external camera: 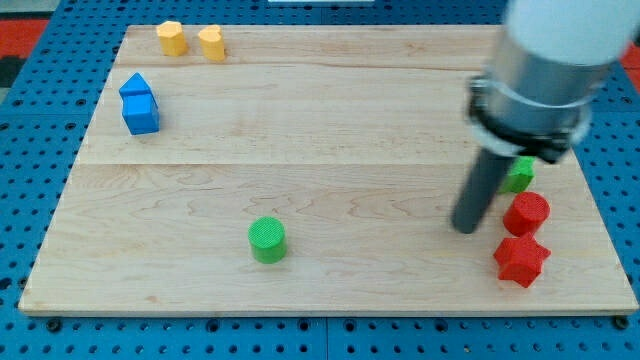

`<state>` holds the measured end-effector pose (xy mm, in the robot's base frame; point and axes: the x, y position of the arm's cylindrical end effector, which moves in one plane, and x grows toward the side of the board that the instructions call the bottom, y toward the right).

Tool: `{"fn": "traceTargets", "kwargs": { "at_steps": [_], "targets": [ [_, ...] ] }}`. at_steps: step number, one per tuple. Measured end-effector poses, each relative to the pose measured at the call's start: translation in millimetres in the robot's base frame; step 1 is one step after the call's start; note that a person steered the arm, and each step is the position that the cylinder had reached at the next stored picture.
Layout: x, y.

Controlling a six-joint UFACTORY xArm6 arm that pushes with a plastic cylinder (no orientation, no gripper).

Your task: Push the green circle to the left of the green star

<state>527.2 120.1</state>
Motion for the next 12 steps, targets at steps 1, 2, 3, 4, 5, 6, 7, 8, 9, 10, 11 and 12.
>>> {"fn": "traceTargets", "kwargs": {
  "at_steps": [1, 2, 3, 4, 5, 6, 7, 8, 9, 10, 11, 12],
  "targets": [
    [16.7, -55.8],
    [75.1, -59.9],
    [90.5, -133.0],
    [76.8, -197.2],
    [35.8, -197.1],
    [-11.8, -192.6],
    [-46.2, -174.6],
    [-46.6, -156.1],
    [-27.2, -170.4],
    [6.2, -170.2],
    [-19.7, -154.1],
    [-58.8, -100.8]
  ]
}}
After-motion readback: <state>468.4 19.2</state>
